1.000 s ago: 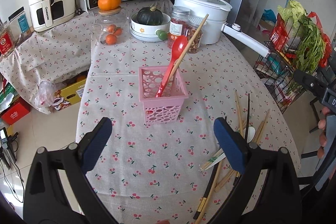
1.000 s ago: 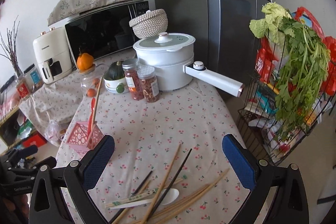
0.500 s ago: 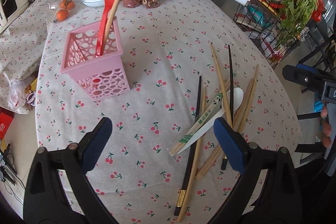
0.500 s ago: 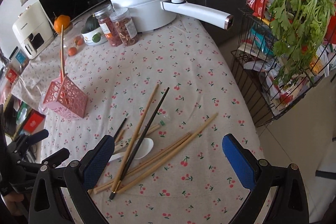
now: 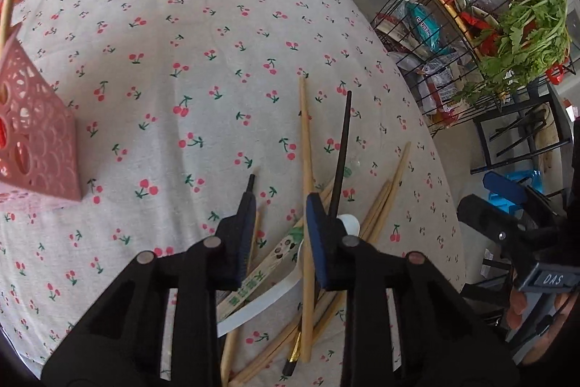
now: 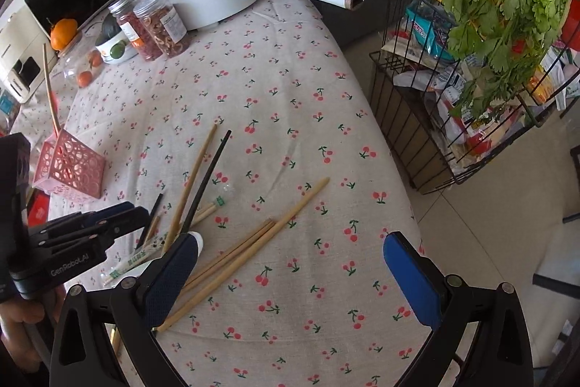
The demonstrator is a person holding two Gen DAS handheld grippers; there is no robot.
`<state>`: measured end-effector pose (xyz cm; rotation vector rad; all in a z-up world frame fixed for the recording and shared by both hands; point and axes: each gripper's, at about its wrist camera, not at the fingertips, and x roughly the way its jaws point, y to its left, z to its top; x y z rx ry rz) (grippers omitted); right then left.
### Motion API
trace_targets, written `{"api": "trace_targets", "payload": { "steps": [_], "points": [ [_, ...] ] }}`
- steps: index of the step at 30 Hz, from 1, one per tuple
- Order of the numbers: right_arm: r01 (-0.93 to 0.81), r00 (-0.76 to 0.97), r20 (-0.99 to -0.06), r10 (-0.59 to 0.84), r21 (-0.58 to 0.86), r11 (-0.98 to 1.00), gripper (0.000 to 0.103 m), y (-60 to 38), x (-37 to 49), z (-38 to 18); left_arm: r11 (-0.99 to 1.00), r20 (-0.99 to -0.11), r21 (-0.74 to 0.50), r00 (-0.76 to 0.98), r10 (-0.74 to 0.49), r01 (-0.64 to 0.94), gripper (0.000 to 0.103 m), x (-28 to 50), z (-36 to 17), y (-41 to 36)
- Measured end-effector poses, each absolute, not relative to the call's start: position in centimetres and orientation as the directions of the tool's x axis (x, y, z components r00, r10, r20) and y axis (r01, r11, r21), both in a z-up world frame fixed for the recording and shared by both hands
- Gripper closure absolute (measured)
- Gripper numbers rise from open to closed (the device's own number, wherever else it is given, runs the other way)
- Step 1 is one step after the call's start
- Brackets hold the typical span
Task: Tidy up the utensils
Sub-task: 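Reach the left gripper to the chopstick pile and grasp a wooden chopstick, then lift the wooden chopstick with the left gripper while the right gripper grasps a black chopstick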
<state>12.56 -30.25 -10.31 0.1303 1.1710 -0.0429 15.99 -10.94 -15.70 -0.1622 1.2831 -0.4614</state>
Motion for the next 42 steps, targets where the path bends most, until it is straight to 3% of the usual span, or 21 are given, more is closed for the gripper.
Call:
{"api": "trace_targets", "payload": {
  "steps": [10,12,14,20,33,37,39,42],
  "points": [
    [0.101,0.372,-0.927,0.044,0.088,0.991,0.000,-31.3,13.7,-10.8,0.908,-0.896,-0.369,0.185,-0.404,0.199,0.074,19.3,-17.6,-14.1],
    [0.103,0.371,-0.928,0.046,0.091,0.991,0.000,-31.4,13.8,-10.8,0.914,-0.905,-0.350,0.179,-0.387,0.208,0.088,19.4,-17.7,-14.4],
    [0.104,0.366,-0.929,0.048,0.092,0.990,0.000,-31.5,13.9,-10.9,0.913,-0.909,-0.344,0.166,-0.382,0.217,0.096,19.3,-17.8,-14.4],
    [0.101,0.348,-0.935,0.065,0.106,0.989,0.000,-31.1,14.3,-11.6,0.917,-0.896,-0.330,0.232,-0.379,0.223,0.096,18.1,-16.1,-12.4],
    [0.085,0.343,-0.910,0.232,0.277,0.957,0.001,-28.0,16.4,-12.7,0.916,-0.854,-0.301,0.353,-0.382,0.263,0.096,12.4,-10.5,-4.0],
    [0.056,0.343,-0.905,0.251,0.287,0.956,0.011,-26.1,17.2,-13.3,0.911,-0.837,-0.327,0.372,-0.403,0.250,0.096,11.3,-10.3,-2.0],
    [0.051,0.339,-0.904,0.260,0.293,0.955,0.024,-25.4,17.6,-13.8,0.914,-0.827,-0.330,0.395,-0.401,0.237,0.095,10.9,-10.4,-1.3],
    [0.048,0.335,-0.901,0.276,0.309,0.950,0.033,-24.6,18.2,-14.6,0.914,-0.823,-0.341,0.400,-0.404,0.222,0.095,10.8,-10.6,-0.6]
  ]
}}
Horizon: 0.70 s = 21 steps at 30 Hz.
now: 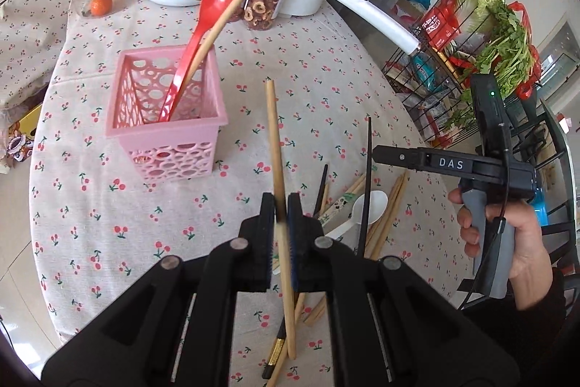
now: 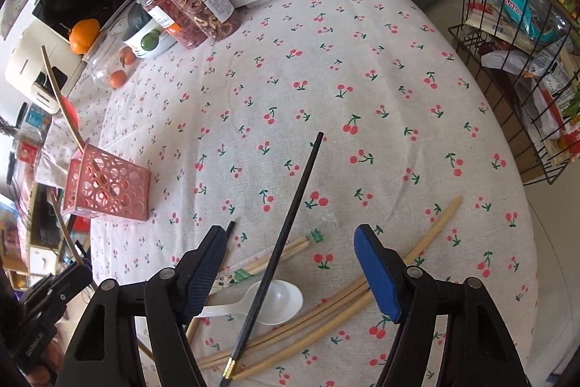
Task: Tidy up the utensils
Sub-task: 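Lift the wooden chopstick with the left gripper while the right gripper grasps a black chopstick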
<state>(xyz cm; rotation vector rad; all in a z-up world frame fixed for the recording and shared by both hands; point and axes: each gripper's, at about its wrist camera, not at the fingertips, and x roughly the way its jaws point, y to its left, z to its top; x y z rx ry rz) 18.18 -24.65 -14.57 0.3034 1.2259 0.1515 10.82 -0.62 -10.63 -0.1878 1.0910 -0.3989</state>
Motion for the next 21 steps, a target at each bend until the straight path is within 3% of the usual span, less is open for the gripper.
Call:
{"api": "trace_targets", "payload": {
  "steps": [8,13,16,21],
  "points": [
    [0.041,0.316,-0.914,0.253,0.280,0.959,0.049,-23.0,19.6,-16.2,0.913,-0.820,-0.345,0.404,-0.406,0.218,0.095,10.0,-10.6,0.9],
    [0.058,0.299,-0.925,0.236,0.264,0.963,0.071,-22.4,20.0,-17.3,0.915,-0.823,-0.337,0.403,-0.401,0.222,0.095,9.4,-10.7,1.2],
    [0.048,0.307,-0.924,0.226,0.252,0.966,0.091,-22.2,19.8,-17.2,0.916,-0.822,-0.333,0.408,-0.398,0.224,0.095,9.2,-10.5,1.4],
    [0.027,0.349,-0.909,0.227,0.252,0.967,0.092,-22.1,18.8,-16.3,0.921,-0.811,-0.317,0.438,-0.387,0.227,0.095,8.5,-9.8,2.0]
  ]
}}
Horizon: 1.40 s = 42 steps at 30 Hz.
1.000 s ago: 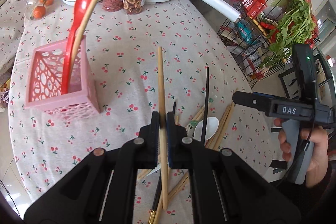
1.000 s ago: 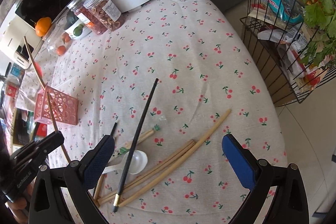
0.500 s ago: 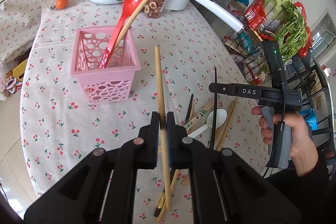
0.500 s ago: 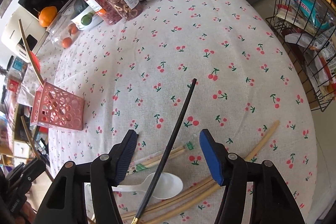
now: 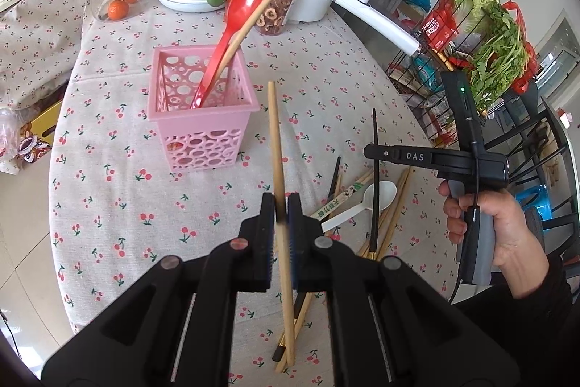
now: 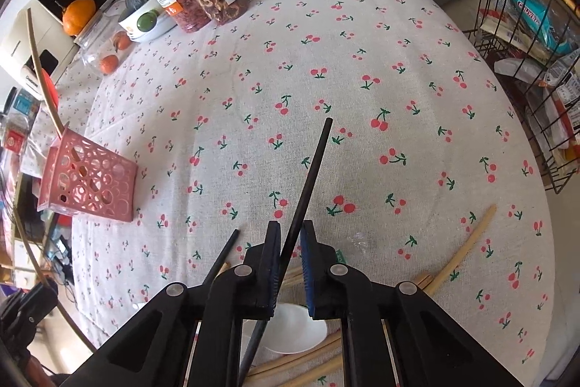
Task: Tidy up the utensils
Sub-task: 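Lift the wooden chopstick with the left gripper while the right gripper grasps a black chopstick, then lower the wooden chopstick into the pink basket and open the left gripper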
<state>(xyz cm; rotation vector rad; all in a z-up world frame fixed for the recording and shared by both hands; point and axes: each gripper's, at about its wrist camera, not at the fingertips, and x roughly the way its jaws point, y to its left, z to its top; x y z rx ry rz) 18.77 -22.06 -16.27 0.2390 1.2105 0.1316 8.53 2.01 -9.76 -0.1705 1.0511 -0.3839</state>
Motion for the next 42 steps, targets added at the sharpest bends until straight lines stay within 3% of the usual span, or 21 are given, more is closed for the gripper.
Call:
{"api": "trace_targets", "payload": {
  "steps": [15,28,34,42],
  "points": [
    [-0.126,0.553,-0.758,0.347,0.335,0.934,0.096,-22.1,11.1,-7.3,0.919,-0.703,-0.291,0.592,-0.395,0.267,0.096,5.7,-4.1,3.3],
    [-0.266,0.682,-0.601,0.417,0.327,0.907,0.097,-20.1,8.6,-0.1,0.924,-0.516,-0.278,0.770,-0.375,0.263,0.096,4.4,2.2,5.7],
    [-0.292,0.704,-0.564,0.433,0.326,0.899,0.097,-19.0,9.6,1.7,0.939,-0.426,-0.262,0.846,-0.321,0.225,0.096,4.8,4.2,7.0],
    [-0.300,0.688,-0.587,0.426,0.304,0.904,0.097,-17.3,10.1,2.5,0.960,-0.373,-0.227,0.896,-0.242,0.165,0.096,6.8,3.9,7.7]
  ]
}}
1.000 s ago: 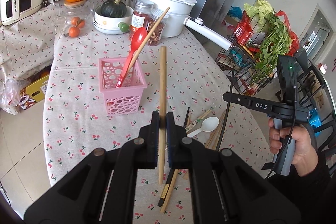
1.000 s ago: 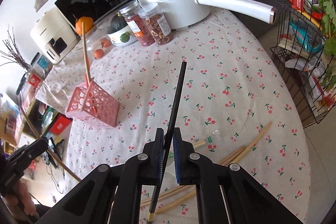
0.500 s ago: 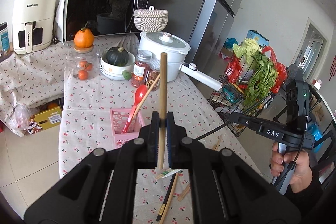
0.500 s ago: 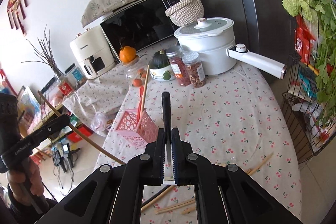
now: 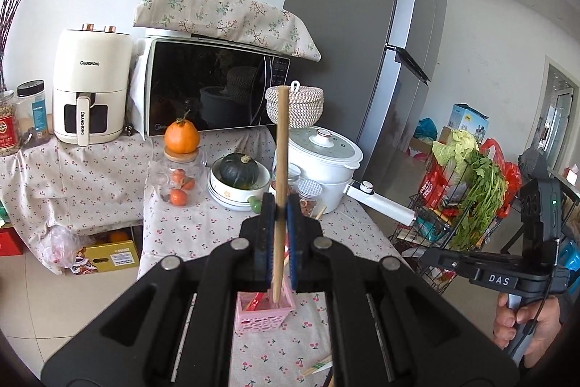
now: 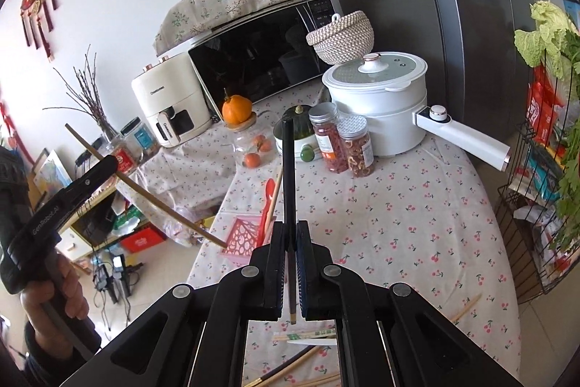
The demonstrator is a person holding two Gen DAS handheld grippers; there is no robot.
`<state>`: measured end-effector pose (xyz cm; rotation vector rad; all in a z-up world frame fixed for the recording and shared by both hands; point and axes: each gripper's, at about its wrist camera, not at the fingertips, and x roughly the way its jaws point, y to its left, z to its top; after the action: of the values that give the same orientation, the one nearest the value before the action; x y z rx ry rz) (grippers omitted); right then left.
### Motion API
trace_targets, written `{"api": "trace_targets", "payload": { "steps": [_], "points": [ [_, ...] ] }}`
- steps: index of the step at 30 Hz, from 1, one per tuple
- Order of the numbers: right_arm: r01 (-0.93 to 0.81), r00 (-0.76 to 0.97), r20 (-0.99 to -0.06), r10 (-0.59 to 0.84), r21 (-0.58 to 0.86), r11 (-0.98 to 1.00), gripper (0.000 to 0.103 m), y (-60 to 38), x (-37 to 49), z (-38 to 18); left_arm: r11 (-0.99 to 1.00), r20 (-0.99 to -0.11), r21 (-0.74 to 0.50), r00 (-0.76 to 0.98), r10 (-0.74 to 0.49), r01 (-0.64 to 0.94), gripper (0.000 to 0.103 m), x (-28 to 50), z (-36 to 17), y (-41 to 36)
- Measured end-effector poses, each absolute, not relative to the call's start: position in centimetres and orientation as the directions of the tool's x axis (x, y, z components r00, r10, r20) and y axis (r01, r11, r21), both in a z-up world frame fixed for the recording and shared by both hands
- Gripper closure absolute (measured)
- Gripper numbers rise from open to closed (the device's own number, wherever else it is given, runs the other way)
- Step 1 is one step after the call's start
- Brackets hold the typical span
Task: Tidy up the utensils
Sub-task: 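Lower the wooden chopstick into the pink basket and open the left gripper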
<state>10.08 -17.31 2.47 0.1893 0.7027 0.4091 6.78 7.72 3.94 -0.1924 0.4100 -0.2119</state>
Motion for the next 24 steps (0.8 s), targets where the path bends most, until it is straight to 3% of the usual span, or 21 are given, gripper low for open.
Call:
{"api": "trace_targets", "payload": {
  "steps": [5,12,17,19,21,24],
  "points": [
    [-0.312,0.688,-0.578,0.440,0.311,0.898,0.097,-16.6,10.3,2.7,0.977,-0.398,-0.162,0.896,-0.195,0.141,0.096,8.8,2.8,7.0],
    [-0.313,0.679,-0.580,0.450,0.326,0.892,0.097,-16.1,10.8,2.5,0.985,-0.551,-0.097,0.816,-0.175,0.146,0.096,12.6,-0.9,5.5],
    [-0.325,0.671,-0.587,0.453,0.316,0.891,0.097,-15.4,10.8,2.2,0.981,-0.612,-0.111,0.766,-0.194,0.160,0.096,14.3,-2.9,5.2],
    [-0.332,0.669,-0.586,0.456,0.314,0.890,0.097,-15.1,10.8,2.1,0.981,-0.623,-0.137,0.757,-0.195,0.141,0.089,14.7,-3.2,5.4],
    [-0.336,0.672,-0.581,0.459,0.313,0.888,0.097,-15.0,10.8,2.2,0.976,-0.629,-0.175,0.748,-0.212,0.129,0.064,14.8,-3.2,5.7],
    [-0.340,0.684,-0.566,0.460,0.311,0.888,0.097,-14.8,10.9,2.6,0.975,-0.639,-0.193,0.740,-0.210,0.110,0.039,14.4,-3.1,6.1]
  ]
}}
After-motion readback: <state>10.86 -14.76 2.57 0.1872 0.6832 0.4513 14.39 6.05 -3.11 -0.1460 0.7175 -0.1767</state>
